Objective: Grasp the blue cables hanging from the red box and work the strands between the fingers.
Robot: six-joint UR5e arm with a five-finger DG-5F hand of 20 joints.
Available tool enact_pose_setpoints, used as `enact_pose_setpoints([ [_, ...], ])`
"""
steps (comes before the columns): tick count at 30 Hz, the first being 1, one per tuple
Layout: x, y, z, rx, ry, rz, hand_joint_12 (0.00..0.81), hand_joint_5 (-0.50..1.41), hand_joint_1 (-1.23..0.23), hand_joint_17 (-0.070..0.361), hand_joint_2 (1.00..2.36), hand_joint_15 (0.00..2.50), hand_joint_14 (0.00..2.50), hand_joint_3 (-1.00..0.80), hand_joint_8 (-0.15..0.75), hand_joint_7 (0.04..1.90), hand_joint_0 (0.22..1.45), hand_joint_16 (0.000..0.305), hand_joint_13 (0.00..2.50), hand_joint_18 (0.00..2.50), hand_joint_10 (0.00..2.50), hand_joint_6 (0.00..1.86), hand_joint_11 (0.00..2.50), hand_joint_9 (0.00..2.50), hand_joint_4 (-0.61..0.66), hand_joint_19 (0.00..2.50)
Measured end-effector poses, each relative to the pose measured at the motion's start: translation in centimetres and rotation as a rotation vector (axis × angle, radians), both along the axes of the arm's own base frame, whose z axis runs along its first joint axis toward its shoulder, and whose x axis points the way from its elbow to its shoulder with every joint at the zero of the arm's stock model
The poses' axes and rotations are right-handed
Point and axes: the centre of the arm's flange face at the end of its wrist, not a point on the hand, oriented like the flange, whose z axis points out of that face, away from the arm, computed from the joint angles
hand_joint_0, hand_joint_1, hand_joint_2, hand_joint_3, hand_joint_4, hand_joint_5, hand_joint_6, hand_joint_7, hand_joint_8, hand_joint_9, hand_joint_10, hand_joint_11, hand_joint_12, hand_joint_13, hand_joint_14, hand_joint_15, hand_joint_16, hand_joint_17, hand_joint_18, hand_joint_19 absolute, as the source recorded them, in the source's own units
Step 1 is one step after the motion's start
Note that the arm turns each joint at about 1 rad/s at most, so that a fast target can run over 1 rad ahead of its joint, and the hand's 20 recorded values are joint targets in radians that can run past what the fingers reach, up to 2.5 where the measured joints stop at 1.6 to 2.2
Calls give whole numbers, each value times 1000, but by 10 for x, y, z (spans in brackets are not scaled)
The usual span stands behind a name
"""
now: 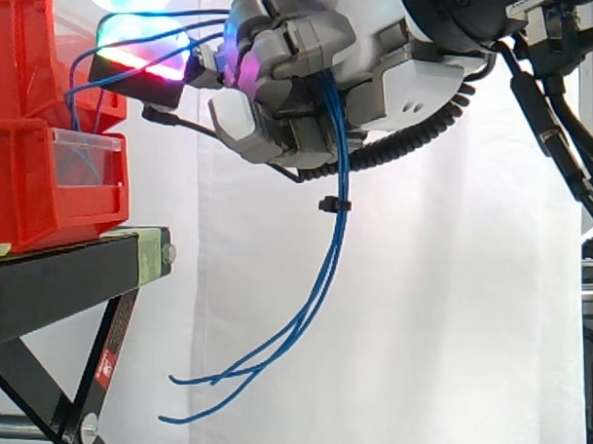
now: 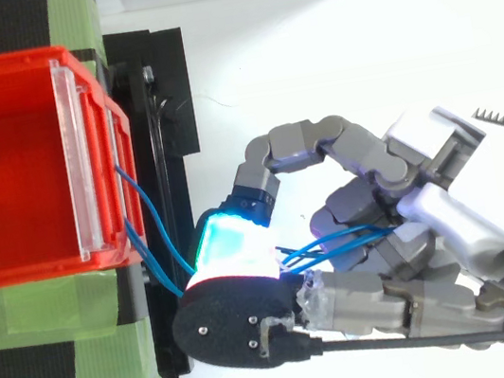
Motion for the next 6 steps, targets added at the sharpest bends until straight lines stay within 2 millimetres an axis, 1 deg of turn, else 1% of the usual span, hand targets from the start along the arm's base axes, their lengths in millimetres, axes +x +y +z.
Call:
enact_pose_setpoints([
  [6,0,0,0,0,0,0,623,224,-697,185,1173,1614,2500,234,524,1232,794,246,1986,2500,2500,1246,2500,1955,74,585],
])
